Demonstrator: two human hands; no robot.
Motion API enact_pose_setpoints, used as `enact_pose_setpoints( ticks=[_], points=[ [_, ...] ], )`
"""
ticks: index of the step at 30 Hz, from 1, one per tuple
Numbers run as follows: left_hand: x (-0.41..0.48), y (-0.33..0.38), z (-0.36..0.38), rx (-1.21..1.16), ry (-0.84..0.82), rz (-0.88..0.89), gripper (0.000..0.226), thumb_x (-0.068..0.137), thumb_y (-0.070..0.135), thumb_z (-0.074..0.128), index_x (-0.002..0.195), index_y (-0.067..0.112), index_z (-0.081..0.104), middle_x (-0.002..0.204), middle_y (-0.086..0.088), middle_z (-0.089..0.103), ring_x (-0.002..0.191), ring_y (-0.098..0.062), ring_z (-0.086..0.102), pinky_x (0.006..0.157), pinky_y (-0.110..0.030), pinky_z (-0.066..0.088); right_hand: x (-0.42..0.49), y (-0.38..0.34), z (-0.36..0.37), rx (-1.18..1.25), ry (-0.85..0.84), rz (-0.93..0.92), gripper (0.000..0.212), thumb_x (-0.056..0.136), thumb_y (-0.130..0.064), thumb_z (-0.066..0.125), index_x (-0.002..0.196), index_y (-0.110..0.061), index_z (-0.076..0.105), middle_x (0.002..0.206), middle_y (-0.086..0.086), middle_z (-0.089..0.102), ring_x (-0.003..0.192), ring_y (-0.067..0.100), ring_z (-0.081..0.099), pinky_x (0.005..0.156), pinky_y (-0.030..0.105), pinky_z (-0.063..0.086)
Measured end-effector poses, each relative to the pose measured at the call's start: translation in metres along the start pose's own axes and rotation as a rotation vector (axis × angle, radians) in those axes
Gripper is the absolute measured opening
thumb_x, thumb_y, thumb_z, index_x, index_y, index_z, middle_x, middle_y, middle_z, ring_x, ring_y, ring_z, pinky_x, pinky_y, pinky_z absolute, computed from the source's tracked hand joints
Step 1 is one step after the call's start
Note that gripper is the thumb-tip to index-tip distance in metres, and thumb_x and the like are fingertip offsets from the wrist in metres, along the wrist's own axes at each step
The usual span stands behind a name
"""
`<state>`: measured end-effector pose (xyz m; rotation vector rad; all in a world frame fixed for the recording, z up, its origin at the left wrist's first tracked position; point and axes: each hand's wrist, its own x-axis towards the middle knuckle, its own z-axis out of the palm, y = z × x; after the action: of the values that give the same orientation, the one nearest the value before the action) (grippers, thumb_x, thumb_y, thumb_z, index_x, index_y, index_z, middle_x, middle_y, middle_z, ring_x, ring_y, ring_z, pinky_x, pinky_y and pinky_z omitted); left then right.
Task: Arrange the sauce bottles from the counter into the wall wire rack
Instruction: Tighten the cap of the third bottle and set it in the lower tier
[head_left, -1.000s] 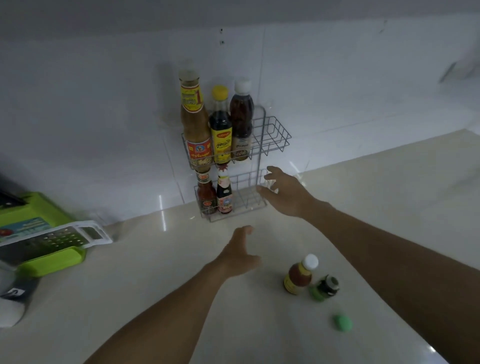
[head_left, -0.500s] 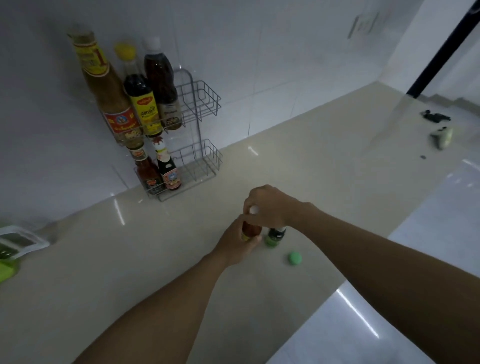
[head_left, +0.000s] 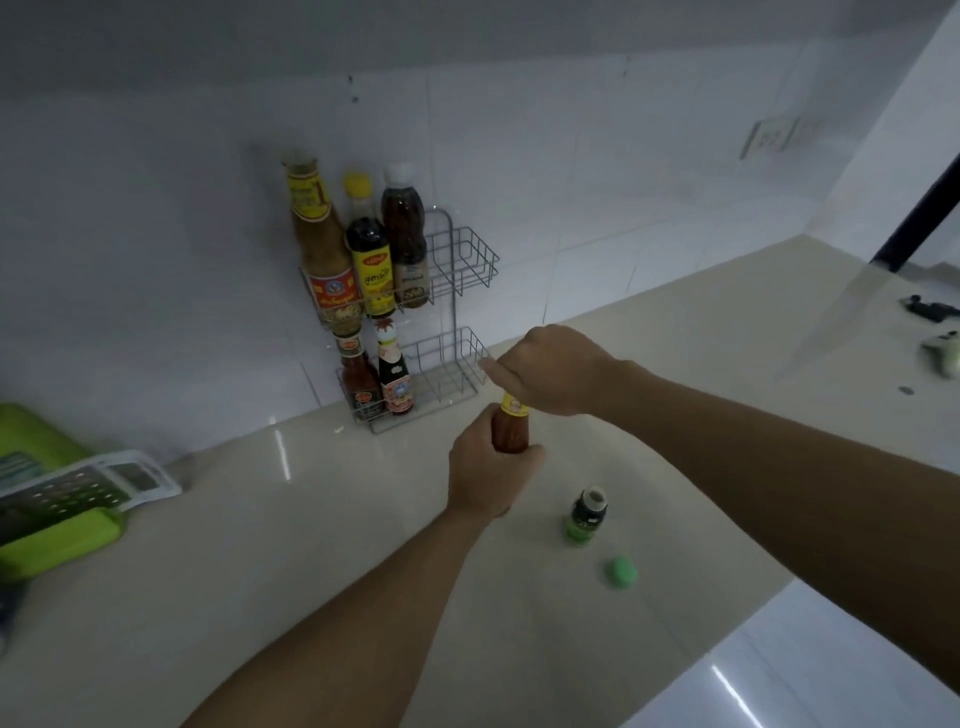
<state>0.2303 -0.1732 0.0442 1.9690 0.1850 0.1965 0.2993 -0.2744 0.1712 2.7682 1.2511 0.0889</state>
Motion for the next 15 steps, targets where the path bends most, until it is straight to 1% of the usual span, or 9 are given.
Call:
enact_pose_setpoints(
  ticks=[1, 2, 5, 7, 9, 10, 12, 14, 15],
  points=[
    [0.001, 0.005, -0.003, 0.027, 0.042, -0.002, 0.027, 0.061, 0.031, 0.069, 0.071, 0.019, 0.047, 0.059, 0.003, 0.051, 0.055, -0.015, 0.049, 0.055, -0.031, 0.044, 0.004, -0.002, -0.004, -0.042, -0.009, 0.062, 0.03, 0.105, -0.025, 0.036, 0.122, -0.012, 0.057, 0.059, 0.0, 0.04, 0.062, 0.026, 0.046, 0.054, 0.034, 0.043],
    [0.0, 0.009, -0.007, 0.072, 0.083, -0.011, 0.026, 0.062, 0.033, 0.068, 0.072, 0.022, 0.047, 0.061, 0.005, 0.052, 0.058, -0.014, 0.051, 0.057, -0.03, 0.045, 0.008, -0.006, -0.007, -0.068, -0.016, 0.119, 0.03, 0.104, -0.024, 0.038, 0.128, -0.012, 0.051, 0.064, 0.0, 0.04, 0.068, 0.027, 0.048, 0.054, 0.034, 0.042],
    [-0.002, 0.01, -0.017, 0.227, 0.144, -0.024, 0.025, 0.065, 0.038, 0.067, 0.079, 0.027, 0.049, 0.072, 0.008, 0.058, 0.07, -0.02, 0.059, 0.067, -0.034, 0.05, 0.022, -0.016, -0.013, -0.063, -0.191, 0.252, 0.03, 0.103, -0.031, 0.035, 0.114, -0.011, 0.055, 0.099, 0.005, 0.06, 0.092, 0.03, 0.058, 0.074, 0.039, 0.049],
    [0.0, 0.008, -0.025, 0.15, 0.109, -0.035, 0.028, 0.062, 0.038, 0.068, 0.075, 0.023, 0.05, 0.066, 0.007, 0.056, 0.065, -0.02, 0.057, 0.063, -0.04, 0.051, 0.027, -0.016, -0.017, 0.088, -0.201, 0.241, 0.053, 0.103, -0.05, 0.025, 0.091, -0.01, 0.059, 0.09, 0.006, 0.062, 0.085, 0.027, 0.059, 0.076, 0.037, 0.046],
    [0.006, 0.006, -0.033, 0.019, 0.052, -0.024, 0.031, 0.058, 0.036, 0.071, 0.07, 0.016, 0.051, 0.058, 0.005, 0.052, 0.057, -0.019, 0.053, 0.059, -0.047, 0.051, 0.027, -0.012, -0.024, 0.163, -0.094, 0.086, 0.068, 0.098, -0.063, 0.022, 0.08, -0.012, 0.064, 0.074, 0.002, 0.062, 0.072, 0.021, 0.057, 0.068, 0.034, 0.045],
    [0.009, 0.005, -0.037, 0.0, 0.04, -0.01, 0.032, 0.057, 0.036, 0.072, 0.07, 0.015, 0.051, 0.057, 0.005, 0.05, 0.055, -0.02, 0.051, 0.056, -0.047, 0.05, 0.026, -0.01, -0.023, 0.148, -0.026, 0.011, 0.064, 0.098, -0.062, 0.024, 0.08, -0.016, 0.065, 0.071, 0.0, 0.062, 0.068, 0.019, 0.054, 0.067, 0.034, 0.046],
    [0.01, 0.007, -0.042, 0.052, 0.069, 0.001, 0.029, 0.059, 0.037, 0.071, 0.072, 0.02, 0.052, 0.058, 0.006, 0.051, 0.056, -0.017, 0.051, 0.052, -0.036, 0.045, 0.023, -0.009, -0.015, 0.037, 0.068, -0.014, 0.047, 0.103, -0.045, 0.03, 0.089, -0.017, 0.064, 0.08, 0.002, 0.065, 0.072, 0.024, 0.054, 0.069, 0.036, 0.048],
    [0.007, 0.008, -0.042, 0.216, 0.156, -0.024, 0.027, 0.063, 0.039, 0.069, 0.078, 0.026, 0.051, 0.068, 0.008, 0.056, 0.064, -0.017, 0.056, 0.06, -0.031, 0.047, 0.025, -0.019, -0.004, -0.131, 0.014, 0.087, 0.032, 0.103, -0.03, 0.033, 0.11, -0.012, 0.058, 0.103, 0.009, 0.064, 0.09, 0.031, 0.059, 0.069, 0.036, 0.045],
    [0.004, 0.009, -0.041, 0.298, 0.184, -0.032, 0.027, 0.065, 0.04, 0.068, 0.081, 0.028, 0.051, 0.073, 0.008, 0.059, 0.069, -0.018, 0.058, 0.065, -0.032, 0.049, 0.029, -0.024, 0.0, -0.134, -0.048, 0.163, 0.03, 0.103, -0.029, 0.034, 0.112, -0.012, 0.056, 0.109, 0.01, 0.061, 0.097, 0.033, 0.058, 0.071, 0.036, 0.045]
  ],
)
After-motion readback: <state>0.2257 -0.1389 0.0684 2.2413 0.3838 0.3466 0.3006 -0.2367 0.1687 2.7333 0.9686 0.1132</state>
